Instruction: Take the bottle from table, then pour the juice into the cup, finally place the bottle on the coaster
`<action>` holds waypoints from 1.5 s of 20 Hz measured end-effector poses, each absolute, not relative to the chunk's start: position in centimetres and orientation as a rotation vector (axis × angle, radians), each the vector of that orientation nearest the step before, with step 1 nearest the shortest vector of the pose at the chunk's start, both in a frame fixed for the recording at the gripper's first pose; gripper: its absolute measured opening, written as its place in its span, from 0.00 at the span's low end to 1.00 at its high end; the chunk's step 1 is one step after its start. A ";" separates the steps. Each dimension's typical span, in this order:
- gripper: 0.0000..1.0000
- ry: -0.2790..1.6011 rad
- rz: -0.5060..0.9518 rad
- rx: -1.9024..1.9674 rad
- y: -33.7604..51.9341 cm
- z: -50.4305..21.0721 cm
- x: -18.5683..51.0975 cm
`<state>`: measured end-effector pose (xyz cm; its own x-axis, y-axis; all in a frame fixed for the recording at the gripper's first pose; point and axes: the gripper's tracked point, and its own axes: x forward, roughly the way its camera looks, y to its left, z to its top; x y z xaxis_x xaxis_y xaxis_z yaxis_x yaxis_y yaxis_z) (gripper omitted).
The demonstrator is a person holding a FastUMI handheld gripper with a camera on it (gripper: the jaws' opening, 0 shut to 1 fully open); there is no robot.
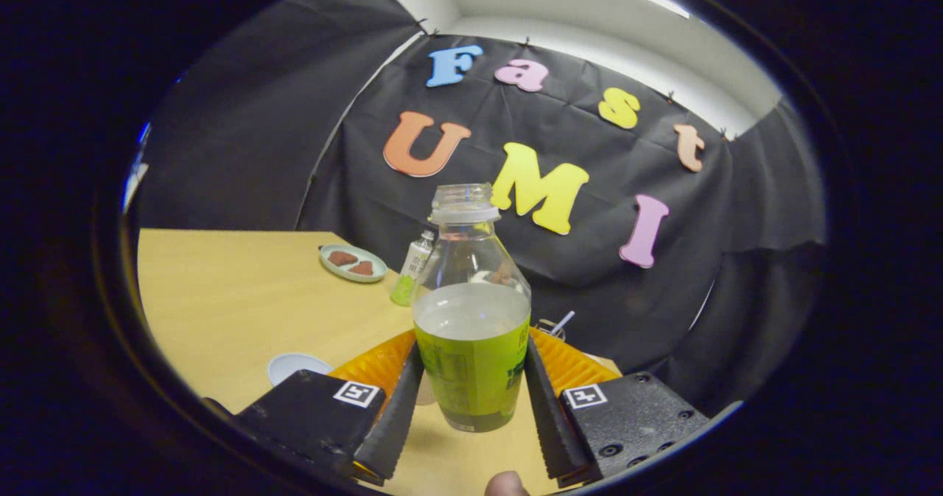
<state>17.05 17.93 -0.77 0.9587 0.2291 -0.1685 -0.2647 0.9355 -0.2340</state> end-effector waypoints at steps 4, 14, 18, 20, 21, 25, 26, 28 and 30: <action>0.76 0.198 0.332 -0.107 19.8 -1.5 20.5; 0.78 0.250 0.415 0.017 24.1 -8.1 28.8; 0.79 0.303 0.428 0.042 24.1 -10.8 30.3; 0.79 0.313 0.426 0.048 23.8 -11.3 30.5; 0.79 0.312 0.425 0.049 23.7 -11.3 30.6; 0.80 0.322 0.426 0.037 23.8 -11.9 30.8; 0.80 0.327 0.430 0.036 24.0 -12.1 30.8; 0.81 0.322 0.429 0.027 24.0 -12.0 30.8; 0.82 0.324 0.428 0.020 24.0 -12.1 30.6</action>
<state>30.59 24.02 -12.13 0.8593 0.4114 -0.3039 -0.4049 0.9102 0.0871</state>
